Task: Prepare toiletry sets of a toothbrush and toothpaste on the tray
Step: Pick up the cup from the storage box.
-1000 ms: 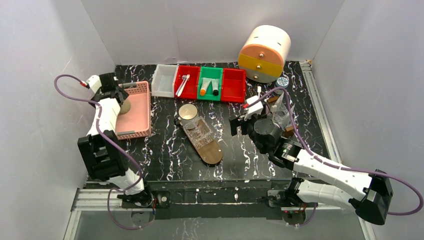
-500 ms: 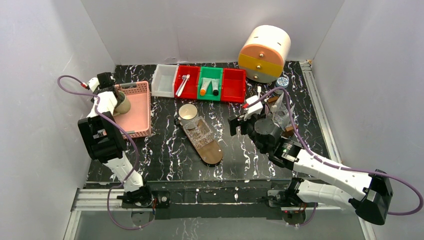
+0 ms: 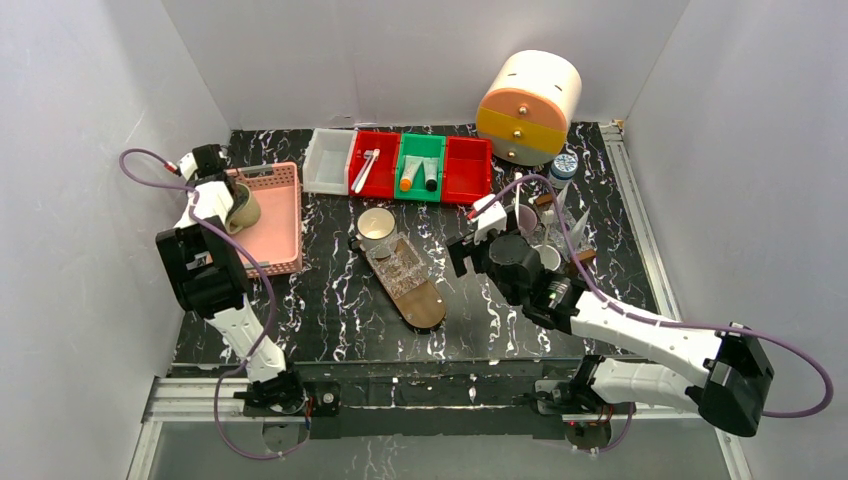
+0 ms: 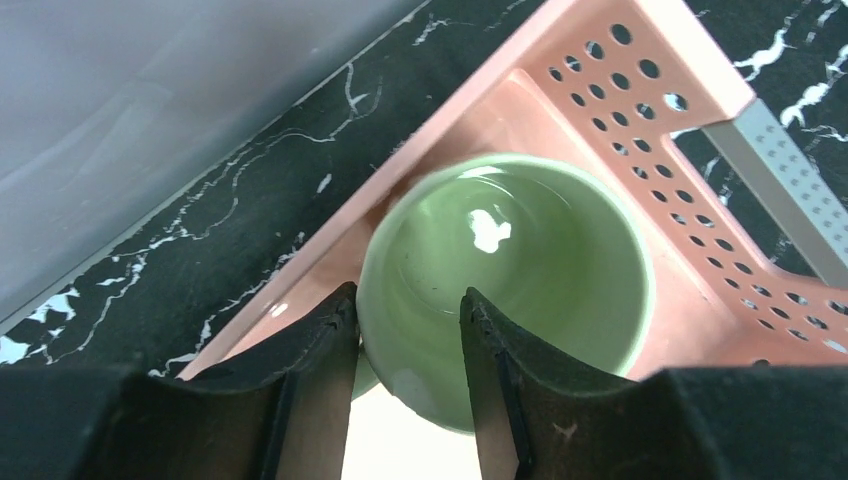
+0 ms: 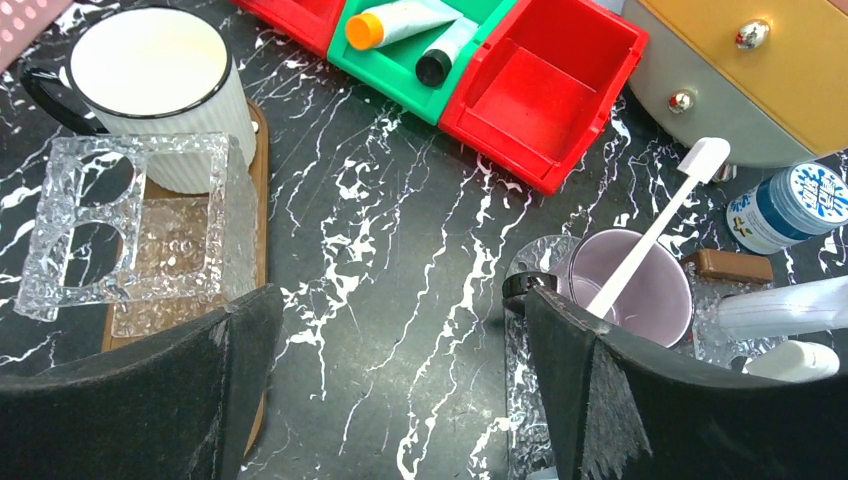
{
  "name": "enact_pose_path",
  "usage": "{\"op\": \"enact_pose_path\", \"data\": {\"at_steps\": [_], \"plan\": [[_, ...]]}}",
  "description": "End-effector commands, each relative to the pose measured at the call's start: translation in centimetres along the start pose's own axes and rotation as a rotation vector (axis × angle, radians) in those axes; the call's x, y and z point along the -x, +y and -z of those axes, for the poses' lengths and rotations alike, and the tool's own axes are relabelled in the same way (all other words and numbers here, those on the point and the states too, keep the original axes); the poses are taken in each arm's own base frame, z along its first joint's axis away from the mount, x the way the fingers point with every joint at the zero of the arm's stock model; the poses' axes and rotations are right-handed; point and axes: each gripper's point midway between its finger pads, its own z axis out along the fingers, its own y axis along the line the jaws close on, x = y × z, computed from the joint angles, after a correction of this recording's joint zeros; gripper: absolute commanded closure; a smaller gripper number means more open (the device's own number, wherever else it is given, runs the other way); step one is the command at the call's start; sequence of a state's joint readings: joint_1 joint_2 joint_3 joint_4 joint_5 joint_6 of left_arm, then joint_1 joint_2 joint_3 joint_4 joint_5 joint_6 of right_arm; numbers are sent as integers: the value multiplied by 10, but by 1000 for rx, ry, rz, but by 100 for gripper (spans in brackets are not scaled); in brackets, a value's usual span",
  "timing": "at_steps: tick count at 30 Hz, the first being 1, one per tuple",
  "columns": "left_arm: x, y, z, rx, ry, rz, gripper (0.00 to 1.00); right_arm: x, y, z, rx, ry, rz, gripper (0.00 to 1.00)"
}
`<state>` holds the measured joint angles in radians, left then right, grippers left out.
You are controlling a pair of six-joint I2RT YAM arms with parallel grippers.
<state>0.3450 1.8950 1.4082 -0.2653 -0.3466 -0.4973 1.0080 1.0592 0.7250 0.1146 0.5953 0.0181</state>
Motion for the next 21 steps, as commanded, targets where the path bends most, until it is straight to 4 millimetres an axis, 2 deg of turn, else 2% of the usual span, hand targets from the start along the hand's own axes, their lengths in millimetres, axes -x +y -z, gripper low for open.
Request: {"op": "enact_pose_path", "data": {"at_steps": [1,5,8,16,21], "plan": [[-9,-17,9,-96,68,7,62,27,-2,-3,-17,-46,-12,1],[-11,-28,17,-156,90,37,63,30,-2,-5,-23,-44,-11,1],[-7,-23,17,-134,77,39,61,30,-2,-6,-24,-36,-6,1],[-9,-4,-8,-80,106,86,64,30,4,-10,-1,-17,30,1],[-13,-5,-18,-77,126,70,66,26,7,-14,6,-1,37,1]]}}
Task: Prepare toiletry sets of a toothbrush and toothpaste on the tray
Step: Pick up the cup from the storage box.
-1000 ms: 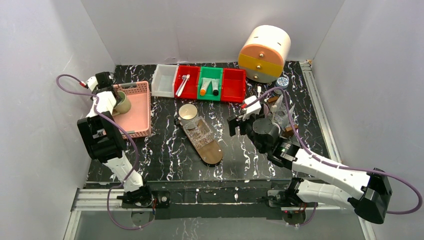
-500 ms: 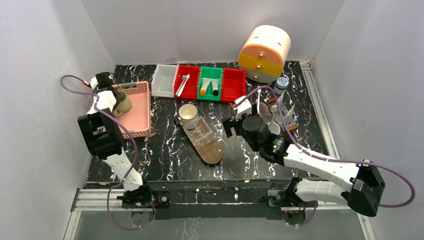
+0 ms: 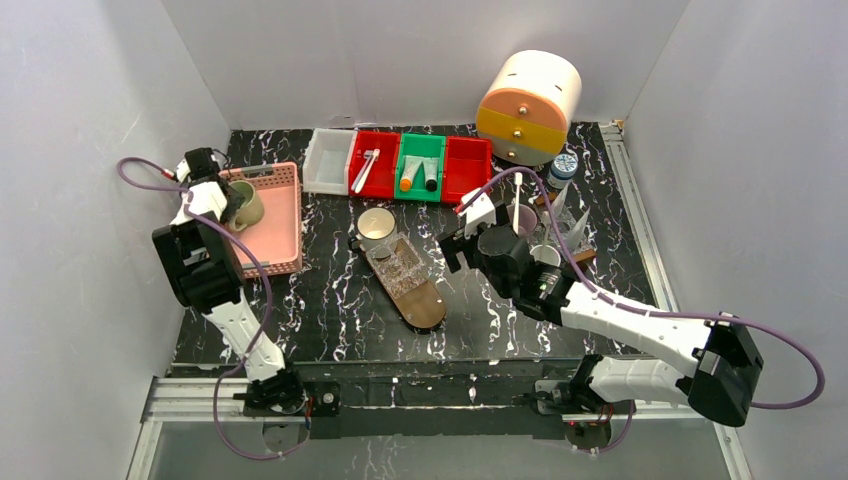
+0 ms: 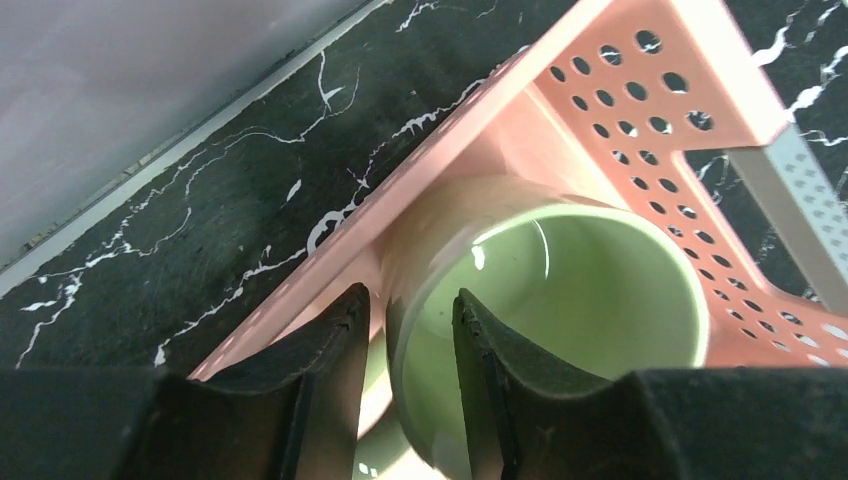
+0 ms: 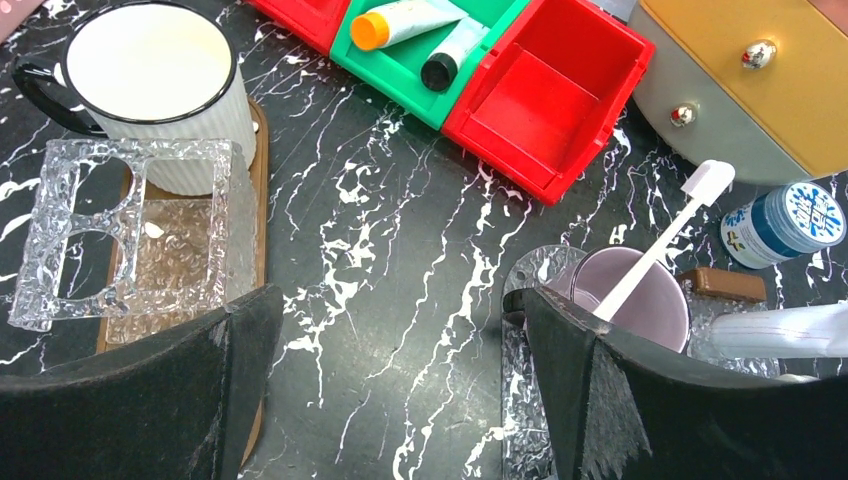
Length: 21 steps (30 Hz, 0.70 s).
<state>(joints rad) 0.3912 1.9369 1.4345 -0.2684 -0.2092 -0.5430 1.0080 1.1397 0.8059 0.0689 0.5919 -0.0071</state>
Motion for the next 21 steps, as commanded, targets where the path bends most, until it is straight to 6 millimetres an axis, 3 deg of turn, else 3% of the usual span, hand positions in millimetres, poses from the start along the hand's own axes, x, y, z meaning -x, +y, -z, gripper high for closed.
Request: {"op": "enact_pose_path", "data": {"at_steps": [1,5,10,17,21], "plan": [[-7,1,-7,3,51,-6,66,22,1,-2,4,-37,-11,1],[-7,0,-9,-2,55,-16,66,18,1,-4,4,-26,-5,1],[-3,-5,-2,-30,51,-24,82,18,0,-4,-3,-24,1,1],[12,-14,25,-93,12,-25,99,20,-3,-2,-11,-25,-2,1],[18,-22,43,-140,-5,-24,100,22,-5,2,-17,-28,-6,1]]}}
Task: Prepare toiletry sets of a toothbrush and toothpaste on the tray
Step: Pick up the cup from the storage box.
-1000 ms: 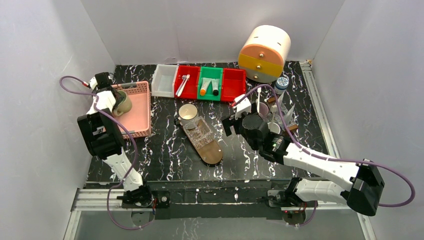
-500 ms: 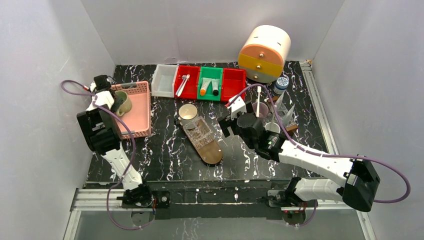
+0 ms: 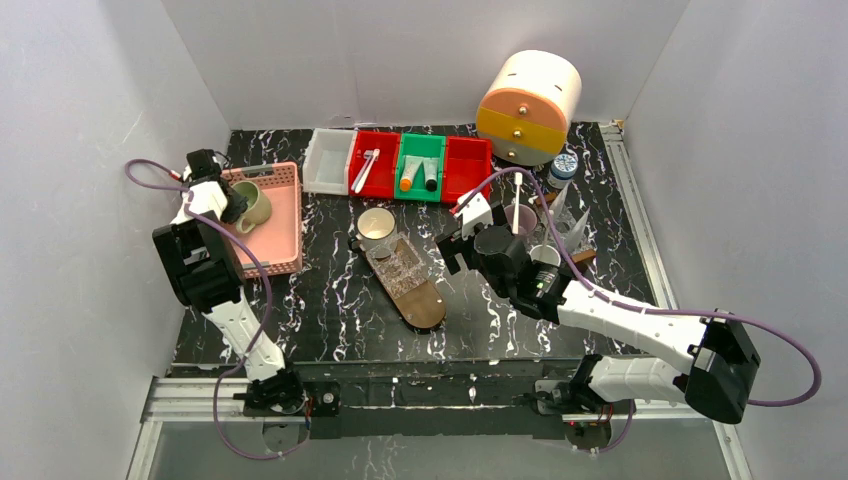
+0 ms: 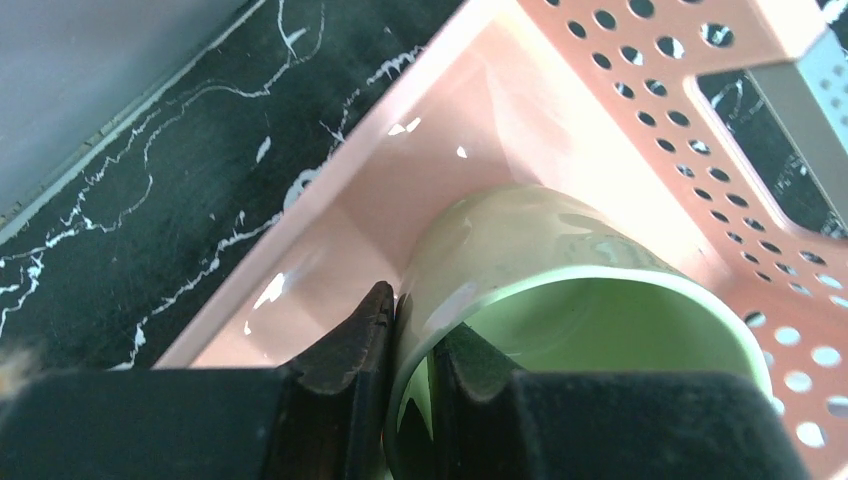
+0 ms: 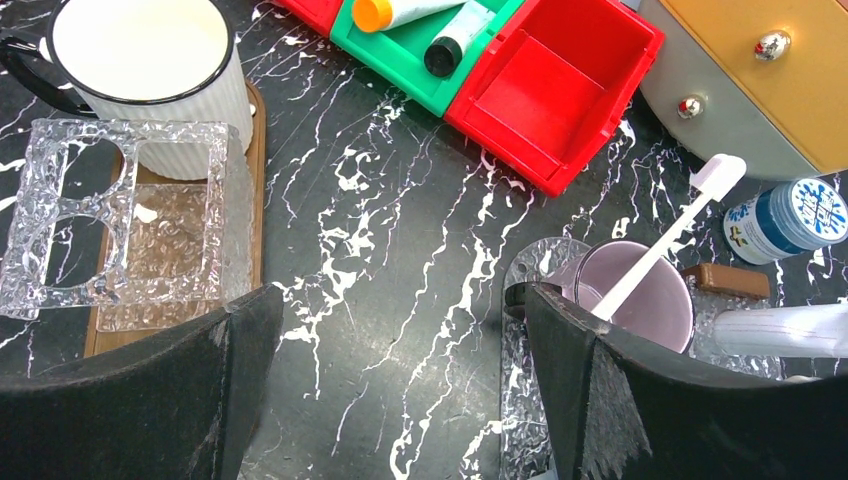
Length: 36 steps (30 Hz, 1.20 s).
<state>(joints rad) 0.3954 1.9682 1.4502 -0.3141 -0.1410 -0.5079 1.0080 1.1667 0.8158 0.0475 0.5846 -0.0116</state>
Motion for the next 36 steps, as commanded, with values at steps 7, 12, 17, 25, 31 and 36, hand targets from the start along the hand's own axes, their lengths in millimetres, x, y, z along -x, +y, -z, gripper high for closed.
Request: {"op": "enact_pose_path", "data": {"at_steps": [7,12,17,25,31,36], "plan": [[34,-47,92,-145,-156,-81,100,35,-21,20,-45,-92,-58,1],[23,-73,127,-195,-168,-159,100,36,-33,32,-79,-118,-75,1],[5,-88,165,-254,-149,-245,100,32,-43,41,-113,-115,-75,1],[-46,-101,228,-366,-80,-379,100,34,-52,51,-130,-139,-98,1],[-87,-101,271,-445,-47,-450,100,35,-46,53,-93,-133,-139,1],[-129,-110,303,-528,-3,-528,100,36,-39,53,-57,-113,-145,1]]}}
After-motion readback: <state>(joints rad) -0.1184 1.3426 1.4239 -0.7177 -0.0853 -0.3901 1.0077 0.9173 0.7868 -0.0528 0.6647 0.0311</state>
